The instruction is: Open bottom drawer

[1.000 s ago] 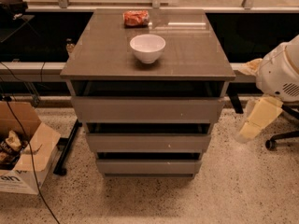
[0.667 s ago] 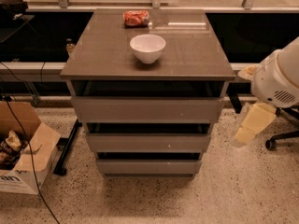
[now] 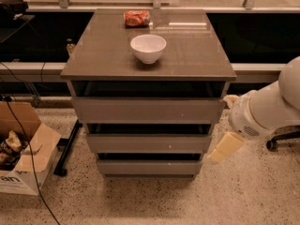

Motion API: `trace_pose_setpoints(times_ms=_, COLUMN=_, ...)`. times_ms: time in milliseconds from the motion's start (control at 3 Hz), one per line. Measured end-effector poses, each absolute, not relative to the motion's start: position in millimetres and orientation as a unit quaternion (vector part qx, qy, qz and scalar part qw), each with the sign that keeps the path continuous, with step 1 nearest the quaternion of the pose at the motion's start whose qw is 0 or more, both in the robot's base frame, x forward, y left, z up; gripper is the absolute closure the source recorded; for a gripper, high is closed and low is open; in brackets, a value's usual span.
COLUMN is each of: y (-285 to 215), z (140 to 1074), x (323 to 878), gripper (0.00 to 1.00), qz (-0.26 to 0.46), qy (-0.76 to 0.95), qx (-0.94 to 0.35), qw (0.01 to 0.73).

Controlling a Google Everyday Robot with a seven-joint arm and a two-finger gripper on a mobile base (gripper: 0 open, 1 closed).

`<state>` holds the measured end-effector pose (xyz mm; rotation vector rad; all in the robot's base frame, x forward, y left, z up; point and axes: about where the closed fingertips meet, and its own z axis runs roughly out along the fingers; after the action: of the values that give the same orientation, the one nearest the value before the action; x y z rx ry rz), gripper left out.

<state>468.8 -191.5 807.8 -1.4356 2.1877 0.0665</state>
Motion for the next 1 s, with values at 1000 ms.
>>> trace_pose_setpoints(times_ms=1000, y=-190.1, z=686.5, x=494.7, gripper=0.0, qz=0.124, qy=0.823, qx=-0.48, qw=0.277)
